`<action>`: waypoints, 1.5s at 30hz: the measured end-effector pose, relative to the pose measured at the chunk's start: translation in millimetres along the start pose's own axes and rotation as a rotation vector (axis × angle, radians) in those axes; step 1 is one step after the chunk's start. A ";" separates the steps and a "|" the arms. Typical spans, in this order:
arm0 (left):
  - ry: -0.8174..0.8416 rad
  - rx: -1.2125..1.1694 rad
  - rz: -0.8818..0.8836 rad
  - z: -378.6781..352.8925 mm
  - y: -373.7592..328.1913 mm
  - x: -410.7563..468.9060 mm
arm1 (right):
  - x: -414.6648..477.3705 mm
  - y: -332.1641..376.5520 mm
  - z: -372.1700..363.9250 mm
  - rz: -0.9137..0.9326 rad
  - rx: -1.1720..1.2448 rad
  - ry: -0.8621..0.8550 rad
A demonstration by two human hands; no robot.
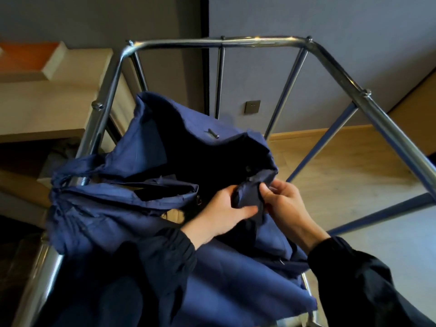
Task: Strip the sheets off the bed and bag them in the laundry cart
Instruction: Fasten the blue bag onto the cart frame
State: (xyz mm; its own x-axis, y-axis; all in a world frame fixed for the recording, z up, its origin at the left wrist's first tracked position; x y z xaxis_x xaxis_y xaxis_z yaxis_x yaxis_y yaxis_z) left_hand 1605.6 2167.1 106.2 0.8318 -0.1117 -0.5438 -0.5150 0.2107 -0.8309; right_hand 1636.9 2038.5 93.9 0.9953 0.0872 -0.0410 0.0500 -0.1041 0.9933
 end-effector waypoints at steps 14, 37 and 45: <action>0.016 -0.380 0.143 8.4 17.5 -7.9 | -5.9 -18.9 13.0 -0.136 0.051 -0.212; -0.642 0.251 -0.095 217.1 -85.0 -129.3 | -13.2 148.2 -237.5 1.025 -0.733 0.439; -0.721 0.212 0.006 268.2 -46.6 -149.9 | 4.7 110.3 -297.0 0.663 -0.492 0.657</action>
State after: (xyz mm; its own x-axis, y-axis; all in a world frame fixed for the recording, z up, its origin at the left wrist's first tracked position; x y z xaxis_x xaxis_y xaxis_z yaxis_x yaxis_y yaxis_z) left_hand 1560.5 2434.4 258.1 0.7959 0.5390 -0.2758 -0.5299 0.3997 -0.7480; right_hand 1622.6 2321.6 235.4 0.5633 0.6951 0.4467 -0.6733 0.0728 0.7358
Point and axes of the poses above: each hand's wrist, its own x-axis towards the middle knuckle, its own z-axis out of the back of the hand, y = z × x, the point moved 8 cm from there along x, towards the middle knuckle, and after that the axes turned 14 degrees about z, right-handed, at the moved point
